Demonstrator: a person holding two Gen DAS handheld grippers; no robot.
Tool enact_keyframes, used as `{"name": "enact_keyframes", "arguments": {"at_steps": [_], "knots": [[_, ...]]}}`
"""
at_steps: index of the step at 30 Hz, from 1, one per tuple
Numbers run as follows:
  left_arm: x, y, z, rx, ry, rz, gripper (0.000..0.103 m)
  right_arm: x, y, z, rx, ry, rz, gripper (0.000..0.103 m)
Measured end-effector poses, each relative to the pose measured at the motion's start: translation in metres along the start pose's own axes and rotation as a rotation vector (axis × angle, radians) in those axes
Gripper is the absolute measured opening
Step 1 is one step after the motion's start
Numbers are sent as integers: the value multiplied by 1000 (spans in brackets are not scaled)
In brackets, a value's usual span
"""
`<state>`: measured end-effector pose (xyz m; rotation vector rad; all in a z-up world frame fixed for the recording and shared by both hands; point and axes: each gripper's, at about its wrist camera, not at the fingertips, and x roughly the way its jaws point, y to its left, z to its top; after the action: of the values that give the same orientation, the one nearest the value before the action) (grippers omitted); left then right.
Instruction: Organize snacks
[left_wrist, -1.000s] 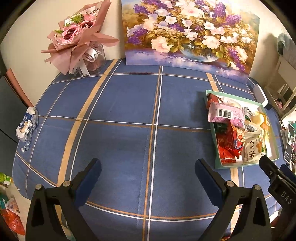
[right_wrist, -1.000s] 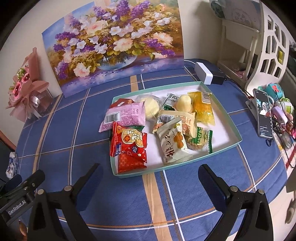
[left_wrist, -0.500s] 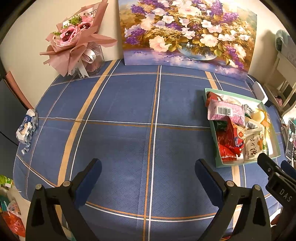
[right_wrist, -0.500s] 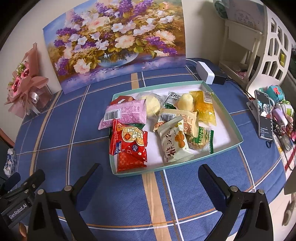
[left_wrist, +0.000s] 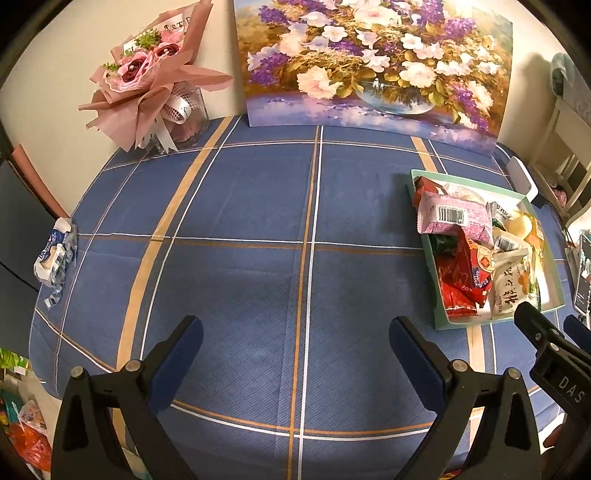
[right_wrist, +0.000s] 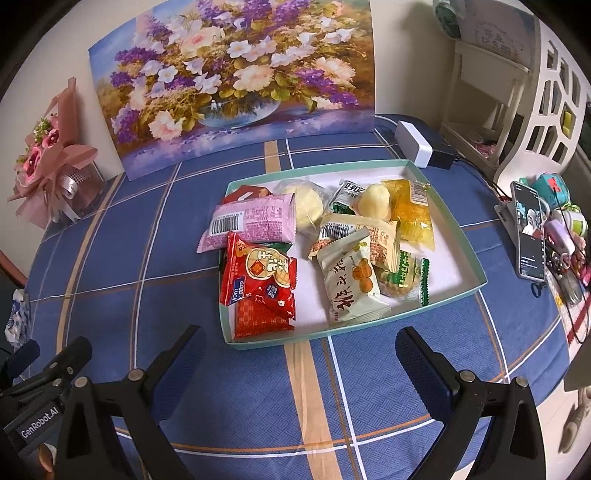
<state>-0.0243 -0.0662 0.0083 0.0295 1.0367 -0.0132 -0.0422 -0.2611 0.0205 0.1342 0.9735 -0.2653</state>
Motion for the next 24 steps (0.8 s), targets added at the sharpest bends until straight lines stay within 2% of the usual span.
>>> {"name": "enact_keyframes", "arguments": {"at_steps": [24], "knots": [[3, 0, 0, 3, 10, 5, 101, 2, 3, -1, -12, 7, -3, 103]]}}
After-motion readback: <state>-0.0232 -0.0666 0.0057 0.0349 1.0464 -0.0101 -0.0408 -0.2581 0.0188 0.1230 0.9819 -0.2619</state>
